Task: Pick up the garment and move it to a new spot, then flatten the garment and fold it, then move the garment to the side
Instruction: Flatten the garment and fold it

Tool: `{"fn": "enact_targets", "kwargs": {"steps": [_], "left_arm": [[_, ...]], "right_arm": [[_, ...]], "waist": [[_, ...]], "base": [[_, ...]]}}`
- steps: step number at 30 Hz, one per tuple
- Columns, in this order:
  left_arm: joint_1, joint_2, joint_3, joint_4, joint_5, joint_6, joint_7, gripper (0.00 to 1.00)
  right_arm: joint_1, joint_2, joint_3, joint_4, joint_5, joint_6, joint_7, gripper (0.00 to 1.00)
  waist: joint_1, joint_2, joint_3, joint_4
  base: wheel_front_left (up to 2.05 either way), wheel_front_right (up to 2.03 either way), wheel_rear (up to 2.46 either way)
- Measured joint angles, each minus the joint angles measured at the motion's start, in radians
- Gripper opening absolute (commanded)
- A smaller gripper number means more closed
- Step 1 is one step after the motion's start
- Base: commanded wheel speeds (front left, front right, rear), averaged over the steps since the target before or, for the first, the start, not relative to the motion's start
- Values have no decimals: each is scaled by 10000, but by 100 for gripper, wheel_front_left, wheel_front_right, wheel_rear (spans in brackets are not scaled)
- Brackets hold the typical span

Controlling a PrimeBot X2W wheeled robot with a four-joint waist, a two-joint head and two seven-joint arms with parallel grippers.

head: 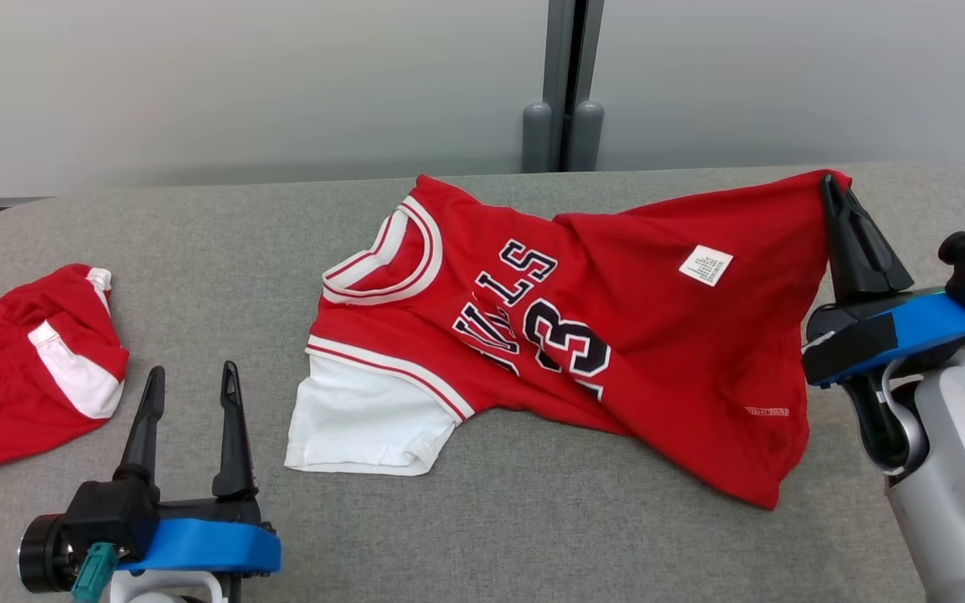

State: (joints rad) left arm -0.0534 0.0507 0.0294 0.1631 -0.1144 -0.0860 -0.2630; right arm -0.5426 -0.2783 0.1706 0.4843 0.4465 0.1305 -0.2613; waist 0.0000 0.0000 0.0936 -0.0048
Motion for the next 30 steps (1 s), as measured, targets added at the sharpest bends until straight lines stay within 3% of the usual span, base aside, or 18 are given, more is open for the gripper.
{"fn": "enact_targets", "kwargs": {"steps": [13,20,30], "left_arm": [[85,2,-54,-86,-58,-15,0,100],[-283,2,-199,-136,-58,-27,0,100],[-1076,-2,-755,-88,-286,-21,2,100]], "right_arm": [[261,-102,-316,-334,-31,0,345,0],[-886,-380,-573,884,-458,0,437,0],[-3507,-972,-1099,3856,-1202,0,424,0]], "waist": [[0,0,202,253],[0,0,570,526],[0,0,1526,1253]], "base": [[0,0,0],[0,0,0],[0,0,0]]}}
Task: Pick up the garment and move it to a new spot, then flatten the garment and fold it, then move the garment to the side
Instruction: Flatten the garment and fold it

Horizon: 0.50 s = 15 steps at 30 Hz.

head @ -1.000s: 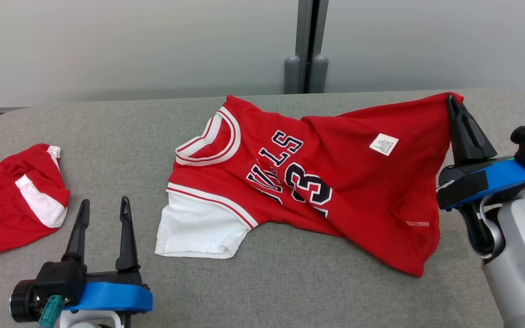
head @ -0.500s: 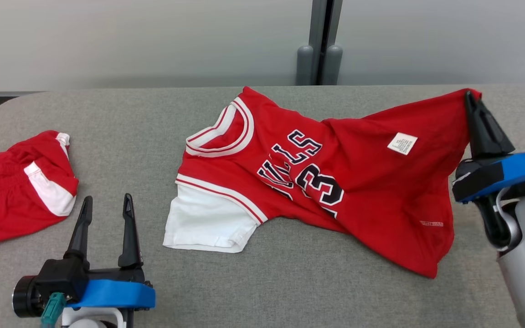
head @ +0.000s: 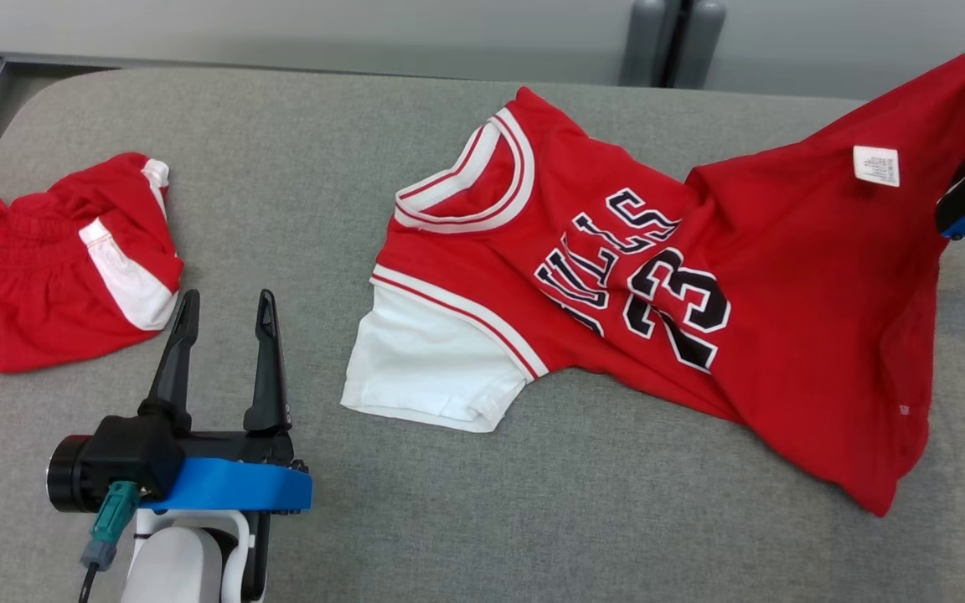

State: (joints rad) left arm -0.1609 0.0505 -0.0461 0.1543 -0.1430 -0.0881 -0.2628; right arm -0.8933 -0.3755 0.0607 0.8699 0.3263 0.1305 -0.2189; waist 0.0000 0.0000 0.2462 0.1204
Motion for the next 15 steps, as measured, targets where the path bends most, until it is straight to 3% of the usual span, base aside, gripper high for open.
{"fn": "enact_targets", "kwargs": {"steps": [4,5,6,15], "left_arm": [[-159,4,-61,2,-71,82,0,100],[-206,4,-69,4,-73,84,0,100],[-251,6,-75,4,-73,84,0,100],[-255,2,42,44,-29,136,-2,100]], "right_arm": [[-806,10,-105,1267,-326,2,-127,0],[-945,13,-151,1641,-393,2,-127,34],[-1044,25,-180,1981,-474,2,-125,100],[-1180,493,-25,3365,-635,2,-305,100]], "waist": [[0,0,390,254],[1,0,466,303],[1,0,525,346],[1,0,463,138]], "base": [[0,0,0],[0,0,0],[0,0,0],[0,0,0]]}}
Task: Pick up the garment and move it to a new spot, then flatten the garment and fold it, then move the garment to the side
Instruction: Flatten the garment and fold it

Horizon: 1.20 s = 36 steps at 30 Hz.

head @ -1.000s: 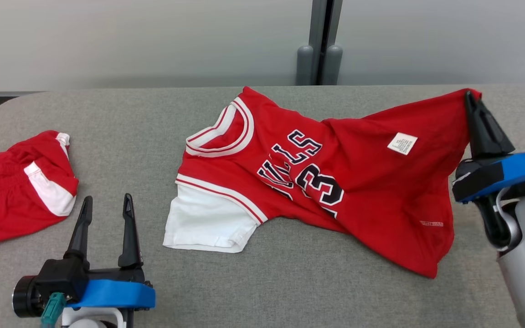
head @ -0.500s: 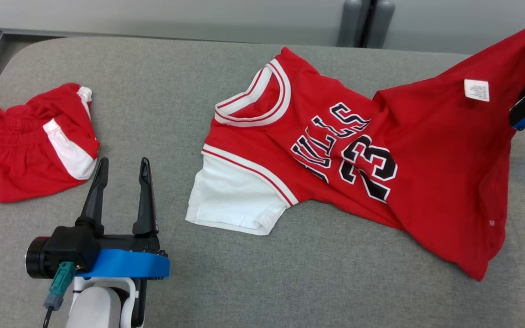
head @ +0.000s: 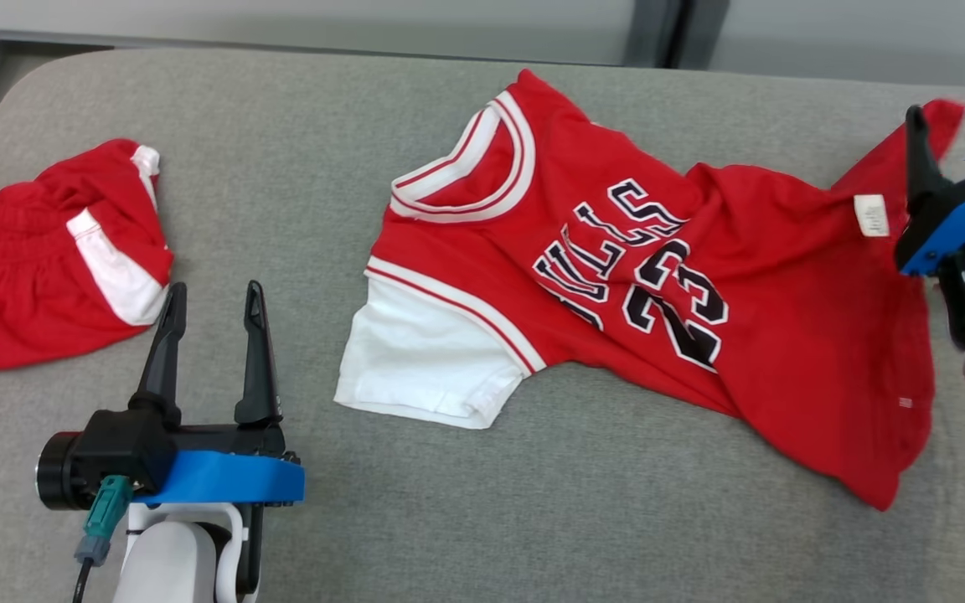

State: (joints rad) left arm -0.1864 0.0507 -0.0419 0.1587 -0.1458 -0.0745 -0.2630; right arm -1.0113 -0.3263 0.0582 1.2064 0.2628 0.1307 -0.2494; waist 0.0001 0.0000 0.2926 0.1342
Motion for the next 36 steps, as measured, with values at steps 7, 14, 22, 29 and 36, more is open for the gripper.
{"fn": "enact_targets", "kwargs": {"steps": [7,14,22,29,36], "left_arm": [[300,4,326,-19,176,-36,0,100],[726,2,629,-61,328,-67,0,100],[1040,0,681,-111,334,-102,2,100],[1208,0,681,-150,332,-100,0,100],[1236,0,681,-196,332,-100,0,100]], "right_arm": [[900,144,364,-282,385,0,-105,100],[2656,211,366,-2523,984,-2,-121,100],[5097,514,50,-5047,1269,-2,-123,100],[7026,1022,270,-6380,1114,-2,-123,100],[7813,1149,591,-6650,1080,-2,121,100]], "waist": [[0,0,-378,-544],[-1,0,-894,-1073],[-2,0,-1354,-1407],[-2,0,-1515,-1445],[-2,0,-1494,-1401]], "base": [[0,0,0],[0,0,0],[0,0,0],[0,0,0],[0,0,0]]}}
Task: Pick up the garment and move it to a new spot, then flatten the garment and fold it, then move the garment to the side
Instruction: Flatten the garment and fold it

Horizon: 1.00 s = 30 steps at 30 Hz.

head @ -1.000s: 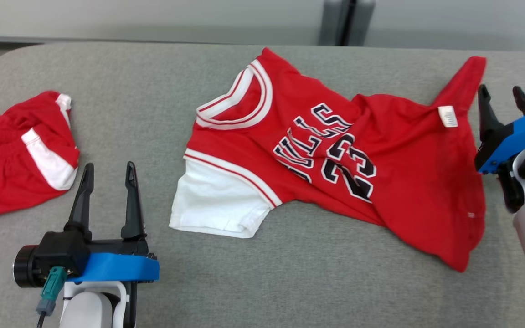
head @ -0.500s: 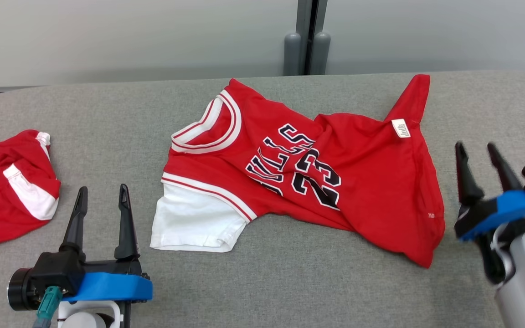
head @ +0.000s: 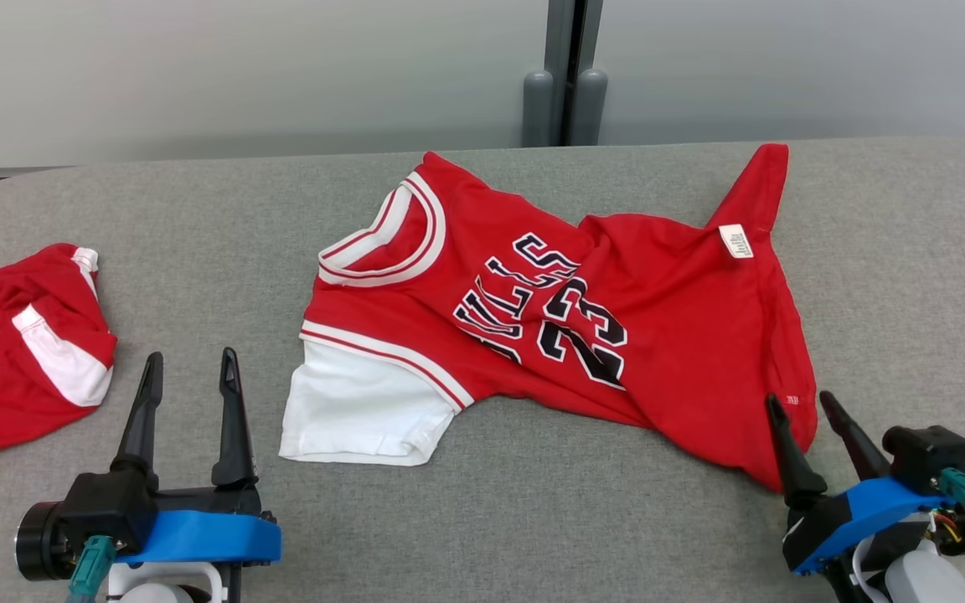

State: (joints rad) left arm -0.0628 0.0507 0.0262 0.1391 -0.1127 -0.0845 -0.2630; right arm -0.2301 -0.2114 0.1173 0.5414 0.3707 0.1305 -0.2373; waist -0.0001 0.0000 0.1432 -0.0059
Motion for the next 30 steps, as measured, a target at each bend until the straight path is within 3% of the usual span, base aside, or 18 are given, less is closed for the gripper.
{"fn": "enact_targets", "kwargs": {"steps": [11,30], "left_arm": [[-4,0,-86,36,-2,-2,0,100],[-211,0,-151,52,0,-54,0,100]], "right_arm": [[35,-88,-2,755,2,0,347,100],[-1801,-293,558,3120,462,2,128,100]], "waist": [[0,0,10,246],[1,0,356,684]], "base": [[0,0,0],[0,0,0]]}}
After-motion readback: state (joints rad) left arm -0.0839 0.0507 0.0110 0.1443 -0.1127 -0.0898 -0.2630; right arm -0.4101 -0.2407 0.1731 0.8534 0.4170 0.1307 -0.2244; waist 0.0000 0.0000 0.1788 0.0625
